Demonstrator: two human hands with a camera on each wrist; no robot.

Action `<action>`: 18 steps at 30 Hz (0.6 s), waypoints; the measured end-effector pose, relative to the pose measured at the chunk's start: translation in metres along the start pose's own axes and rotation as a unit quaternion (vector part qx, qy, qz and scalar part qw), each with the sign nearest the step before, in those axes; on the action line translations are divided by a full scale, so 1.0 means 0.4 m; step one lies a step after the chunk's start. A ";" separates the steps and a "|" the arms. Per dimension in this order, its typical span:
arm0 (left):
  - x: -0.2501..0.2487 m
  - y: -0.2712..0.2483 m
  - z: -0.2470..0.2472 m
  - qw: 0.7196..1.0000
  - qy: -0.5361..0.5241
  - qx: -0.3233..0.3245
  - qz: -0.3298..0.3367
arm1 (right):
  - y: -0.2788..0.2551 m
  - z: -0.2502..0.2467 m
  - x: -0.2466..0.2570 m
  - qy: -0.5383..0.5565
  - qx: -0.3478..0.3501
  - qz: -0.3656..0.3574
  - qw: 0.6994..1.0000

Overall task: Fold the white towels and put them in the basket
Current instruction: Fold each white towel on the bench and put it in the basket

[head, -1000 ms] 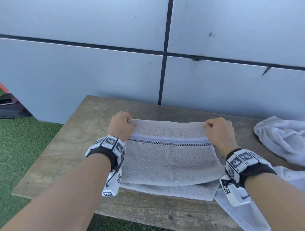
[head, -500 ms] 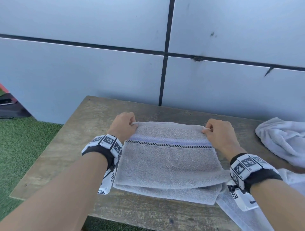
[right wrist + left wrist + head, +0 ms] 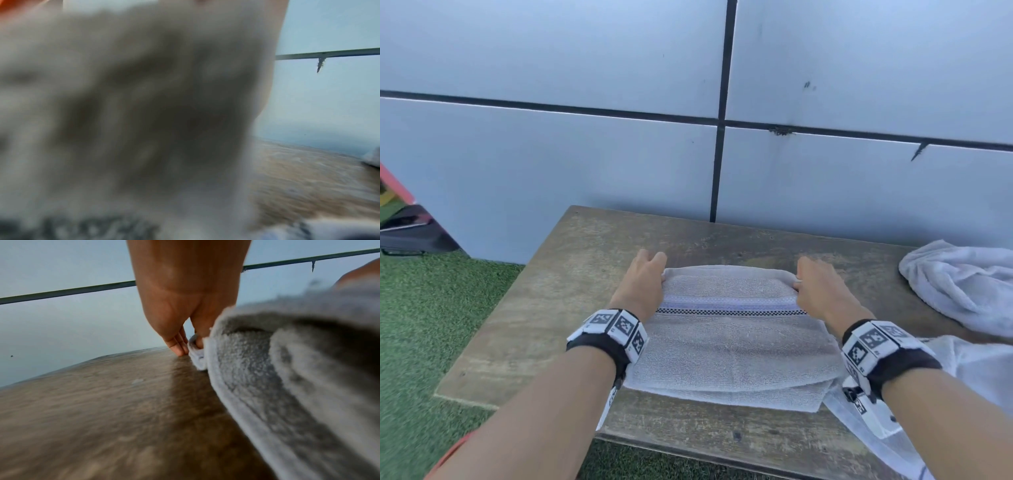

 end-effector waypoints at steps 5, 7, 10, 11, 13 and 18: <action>-0.020 -0.065 -0.027 0.999 0.010 0.038 0.024 | -0.051 -0.019 -0.018 -0.003 0.027 -0.020 0.999; -0.029 -0.105 -0.036 0.998 0.026 0.042 0.025 | -0.081 -0.021 -0.020 -0.001 0.026 -0.033 0.999; -0.037 -0.161 -0.043 0.999 0.018 0.050 0.003 | -0.120 -0.021 -0.026 0.020 0.037 -0.043 0.998; -0.040 -0.174 -0.047 0.999 0.003 0.053 -0.008 | -0.131 -0.024 -0.027 0.031 0.039 -0.047 0.998; -0.042 -0.193 -0.062 0.998 -0.021 0.059 -0.028 | -0.152 -0.038 -0.025 0.048 0.031 -0.066 0.996; -0.060 -0.212 -0.148 0.995 -0.096 0.032 -0.023 | -0.184 -0.117 -0.022 0.110 -0.035 -0.126 0.985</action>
Point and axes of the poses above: each hand's wrist, its own y-axis towards the middle knuckle, its own z-axis out of the palm, x = y × z, the point moved 4 cm from there along y, towards the middle knuckle, and after that the axes turned 11 degrees about z, right-handed, at the moved point
